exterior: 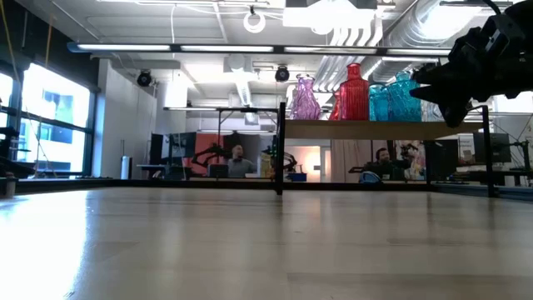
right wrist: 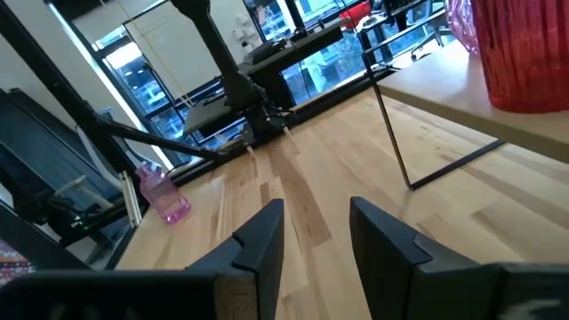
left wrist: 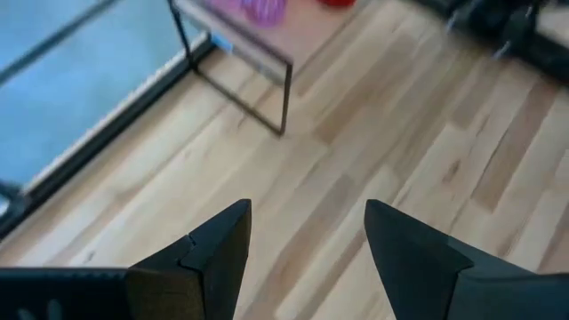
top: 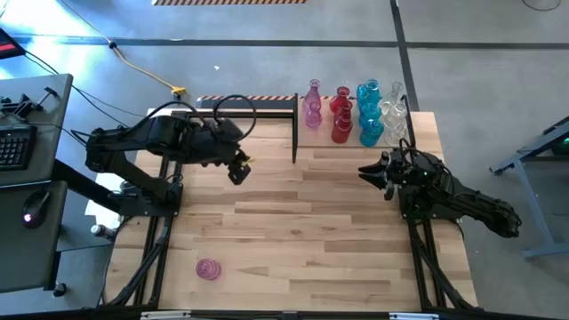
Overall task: Sort vases onto shelf
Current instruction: Put the pink vase on the shelf aligned with the pink vases
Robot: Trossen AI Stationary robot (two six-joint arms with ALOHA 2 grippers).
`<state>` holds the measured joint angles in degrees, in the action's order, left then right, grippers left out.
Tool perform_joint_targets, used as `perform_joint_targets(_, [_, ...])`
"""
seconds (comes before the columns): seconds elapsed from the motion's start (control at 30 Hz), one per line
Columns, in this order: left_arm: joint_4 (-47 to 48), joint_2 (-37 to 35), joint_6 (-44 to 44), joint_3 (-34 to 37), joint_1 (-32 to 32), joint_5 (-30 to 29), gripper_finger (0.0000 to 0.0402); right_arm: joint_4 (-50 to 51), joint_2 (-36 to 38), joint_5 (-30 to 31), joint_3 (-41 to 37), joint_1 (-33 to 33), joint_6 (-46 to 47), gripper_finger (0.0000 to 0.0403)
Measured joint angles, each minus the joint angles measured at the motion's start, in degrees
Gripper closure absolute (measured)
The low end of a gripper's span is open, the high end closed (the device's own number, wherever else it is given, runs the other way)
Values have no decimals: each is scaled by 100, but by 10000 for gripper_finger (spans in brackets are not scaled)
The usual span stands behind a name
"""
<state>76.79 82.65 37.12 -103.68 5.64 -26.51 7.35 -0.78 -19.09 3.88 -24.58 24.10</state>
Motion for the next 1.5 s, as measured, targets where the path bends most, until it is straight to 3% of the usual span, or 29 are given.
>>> perform_joint_targets(0.37, [1332, -2, 614, 0, 682, 586, 190, 7, 0, 2, 1, 0, 438, 292])
perform_joint_targets(0.57, [1324, -109, 766, 35, 1263, 585, 190, 9, 0, 2, 2, 0, 437, 292])
perform_joint_targets(0.83, [1323, -279, 1720, 35, 1977, 528, 190, 11, -2, 2, 2, -2, 439, 292])
perform_joint_targets(1.0, [1319, -277, 2259, 72, 2329, 977, 190, 11, -2, 2, 2, -2, 439, 292])
perform_joint_targets(1.5, [1097, -157, 3890, 1385, 3257, 1732, 190, 11, -2, 2, 2, -1, 439, 292])
